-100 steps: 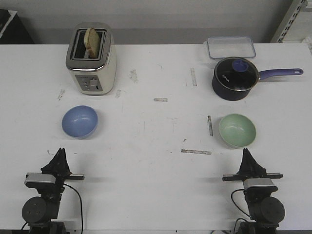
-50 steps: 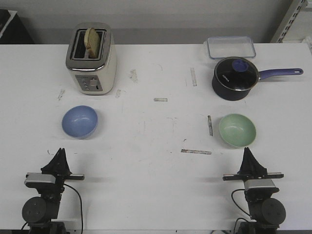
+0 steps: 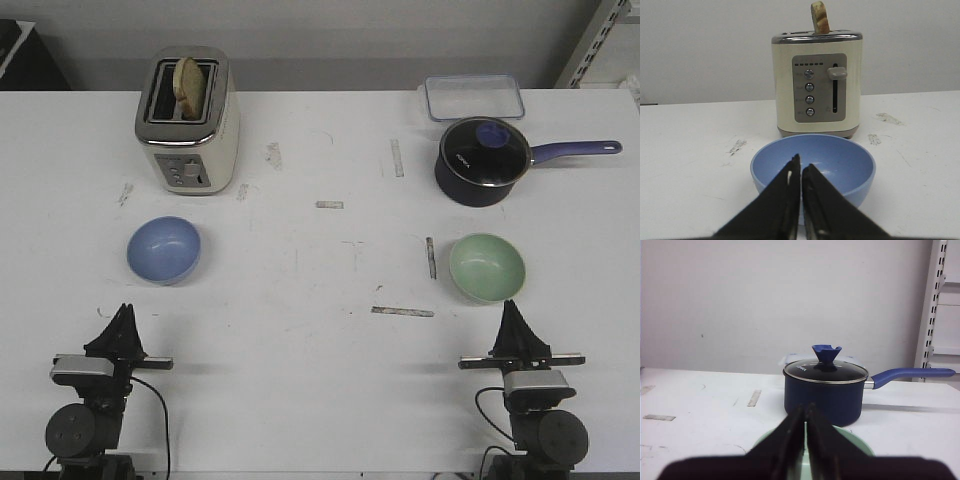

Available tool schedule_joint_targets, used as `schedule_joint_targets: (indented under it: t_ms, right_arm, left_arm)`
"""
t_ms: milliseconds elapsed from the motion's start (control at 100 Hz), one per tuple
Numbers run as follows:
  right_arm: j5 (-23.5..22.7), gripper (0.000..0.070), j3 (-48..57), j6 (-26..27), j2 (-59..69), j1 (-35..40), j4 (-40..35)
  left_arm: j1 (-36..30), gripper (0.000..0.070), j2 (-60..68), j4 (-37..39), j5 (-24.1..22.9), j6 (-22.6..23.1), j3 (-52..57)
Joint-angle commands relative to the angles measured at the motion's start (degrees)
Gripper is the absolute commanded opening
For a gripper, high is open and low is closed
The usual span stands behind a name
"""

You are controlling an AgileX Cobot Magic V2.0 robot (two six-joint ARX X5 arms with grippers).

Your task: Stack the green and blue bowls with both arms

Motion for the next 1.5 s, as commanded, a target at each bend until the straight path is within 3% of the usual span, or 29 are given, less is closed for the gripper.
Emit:
schedule_joint_targets:
  t_ms: [0, 180, 320, 500, 930, 1040, 1250, 1490]
  right_arm:
    - [0.0, 0.0, 1.5, 0.3, 0.2, 0.1, -0.2]
    - [0.1, 0.0, 6.8, -0.2, 4.1, 0.1, -6.4]
    - [0.3, 0.0, 10.4, 0.1, 9.7, 0.1, -7.3]
    - [0.4, 0.0, 16.6, 4.7, 18.8, 0.1, -8.5]
    - [-1.7, 0.0, 33.3, 9.9, 39.8, 0.1, -12.6]
    - [-2.2, 0.0, 39.6, 13.6, 44.0, 0.1, -17.6]
    - [-2.2, 0.0, 51.1, 13.5, 53.2, 0.0, -29.8]
    - [-2.3, 0.0, 62.2, 16.8, 63.8, -2.5, -49.1]
  left_arm:
    - [0.1, 0.0001, -0.1, 0.9, 0.1, 0.8, -1.3]
    - [0.1, 0.0001, -0.1, 0.9, 0.1, 0.8, -1.3]
    - [0.1, 0.0001, -0.1, 0.9, 0.1, 0.8, -1.3]
    - [0.1, 0.0001, -0.1, 0.9, 0.1, 0.8, -1.3]
    - [0.1, 0.0001, -0.1, 0.9, 0.1, 0.8, -1.3]
    - [0.1, 0.0001, -0.1, 0.9, 0.1, 0.8, -1.3]
    - [0.1, 0.0001, -0.1, 0.9, 0.1, 0.8, -1.3]
    - [0.1, 0.0001, -0.1, 0.9, 0.1, 0.8, -1.3]
